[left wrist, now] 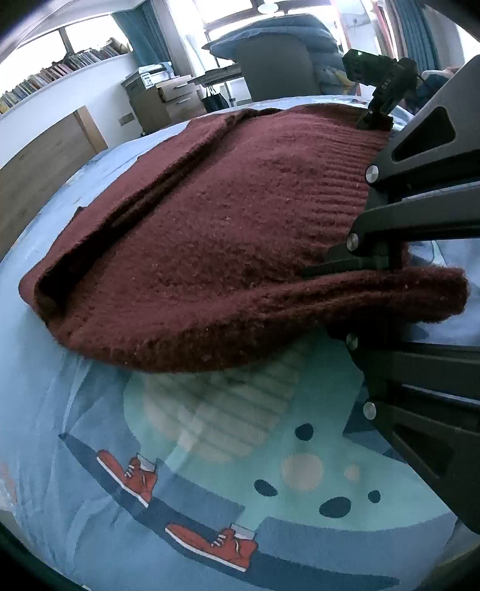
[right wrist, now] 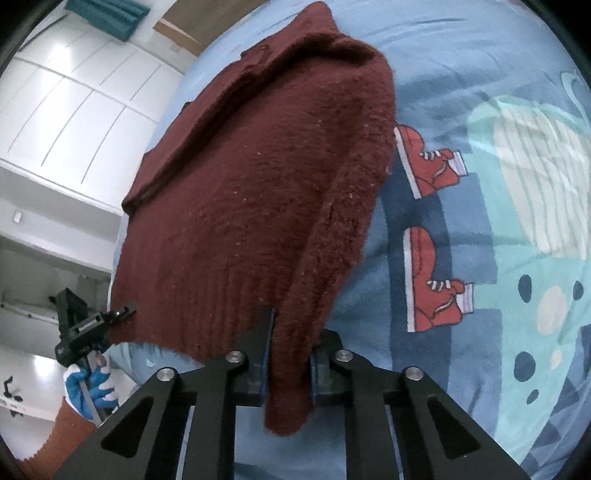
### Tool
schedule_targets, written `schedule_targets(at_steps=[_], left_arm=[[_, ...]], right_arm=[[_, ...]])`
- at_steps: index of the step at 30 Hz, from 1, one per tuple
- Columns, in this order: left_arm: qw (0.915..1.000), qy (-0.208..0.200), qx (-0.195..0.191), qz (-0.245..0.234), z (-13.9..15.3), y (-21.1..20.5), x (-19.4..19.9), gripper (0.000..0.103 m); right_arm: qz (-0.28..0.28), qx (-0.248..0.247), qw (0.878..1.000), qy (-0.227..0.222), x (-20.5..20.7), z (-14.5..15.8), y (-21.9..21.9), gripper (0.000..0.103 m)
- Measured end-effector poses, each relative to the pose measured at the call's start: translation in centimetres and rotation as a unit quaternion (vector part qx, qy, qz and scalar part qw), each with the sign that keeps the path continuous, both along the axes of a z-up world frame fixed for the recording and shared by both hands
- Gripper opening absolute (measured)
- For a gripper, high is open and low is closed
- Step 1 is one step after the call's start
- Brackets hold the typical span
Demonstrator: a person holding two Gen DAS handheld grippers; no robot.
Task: Fold small clothes
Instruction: 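Grasp the sweater hem with both tools side by side, then lift the hem with both tools and fold it over toward the collar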
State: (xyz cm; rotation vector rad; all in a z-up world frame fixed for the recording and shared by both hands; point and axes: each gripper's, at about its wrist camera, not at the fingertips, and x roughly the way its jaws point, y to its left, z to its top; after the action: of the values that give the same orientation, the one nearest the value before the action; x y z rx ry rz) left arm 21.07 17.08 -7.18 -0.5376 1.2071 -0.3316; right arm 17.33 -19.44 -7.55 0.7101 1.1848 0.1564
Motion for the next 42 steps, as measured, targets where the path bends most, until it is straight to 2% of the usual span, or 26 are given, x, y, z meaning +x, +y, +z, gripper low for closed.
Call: schedule_targets(at_steps=[9, 24, 33, 42], left_arm=[[0.9998, -0.02, -0.008, 0.004, 1.7, -0.1, 0.5, 0.008], [0.9964, -0.081, -0.021, -0.008, 7.0, -1.4, 3.5, 0.008], [0.9908, -0.132, -0.031, 0.001, 11.1, -1.5, 8.1, 0.008], [0.9847, -0.174, -0.014, -0.002, 14.1, -3.8, 14.6, 0.008]], right_arm=[[0.003, -0.002, 1.0, -0.014, 0.5, 1.2, 0.1, 0.011], [-0.018, 0.026, 0.996, -0.086, 2.3, 5.8, -1.3, 0.011], [-0.046, 0.037, 0.987, -0.149, 5.8, 10.0, -3.6, 0.01], [-0.062, 0.017, 0.979, -0.194, 12.1, 13.6, -5.3, 0.01]])
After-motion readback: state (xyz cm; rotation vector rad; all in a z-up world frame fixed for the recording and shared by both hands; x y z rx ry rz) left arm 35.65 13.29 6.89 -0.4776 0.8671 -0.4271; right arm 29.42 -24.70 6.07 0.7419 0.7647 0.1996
